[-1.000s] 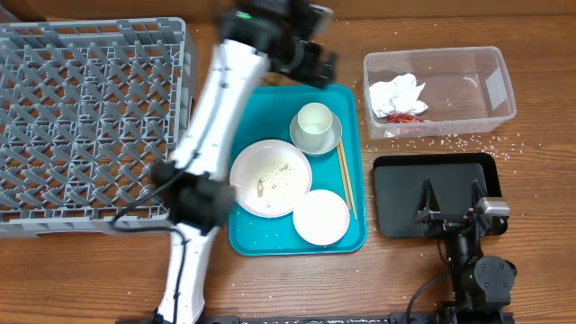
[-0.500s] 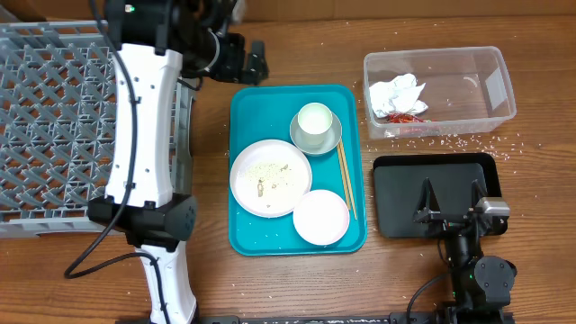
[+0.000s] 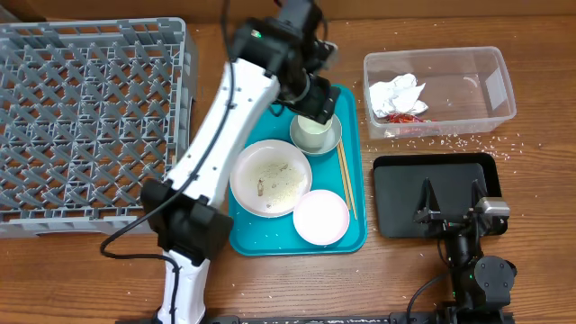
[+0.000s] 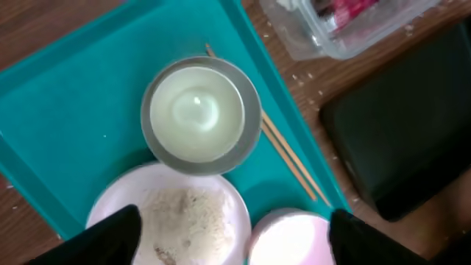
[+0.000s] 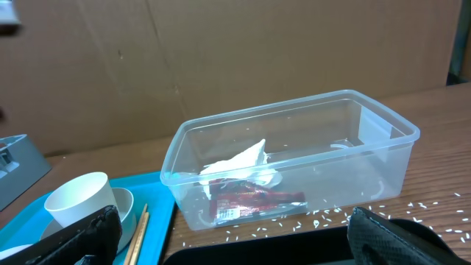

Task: Sort waste into correct bins and load items into the dishwasher
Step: 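Move left gripper over white cup and grasp its rim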

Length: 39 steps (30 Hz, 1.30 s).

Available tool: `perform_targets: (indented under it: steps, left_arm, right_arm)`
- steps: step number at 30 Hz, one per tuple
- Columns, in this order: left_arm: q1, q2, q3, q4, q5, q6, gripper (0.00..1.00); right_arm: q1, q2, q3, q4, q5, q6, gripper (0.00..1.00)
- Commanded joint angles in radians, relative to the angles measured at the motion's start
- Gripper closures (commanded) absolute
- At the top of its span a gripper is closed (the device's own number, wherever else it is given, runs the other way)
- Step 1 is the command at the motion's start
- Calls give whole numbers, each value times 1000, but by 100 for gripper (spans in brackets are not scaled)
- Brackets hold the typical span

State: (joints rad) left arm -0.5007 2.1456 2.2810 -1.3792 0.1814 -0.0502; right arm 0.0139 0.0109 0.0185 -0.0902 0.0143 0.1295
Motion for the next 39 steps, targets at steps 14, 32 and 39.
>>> perform_targets:
  steps: [14, 32, 39]
  left_arm:
    - [-148, -6, -360, 335, -378, -10, 33]
    - [-150, -6, -468, 530, -340, 17, 64]
    - [-151, 6, -468, 520, -258, 16, 69]
  right_arm:
    - [4, -8, -11, 6, -2, -7, 0]
    - [4, -8, -11, 6, -2, -7, 0]
    - [4, -8, -11, 6, -2, -7, 0]
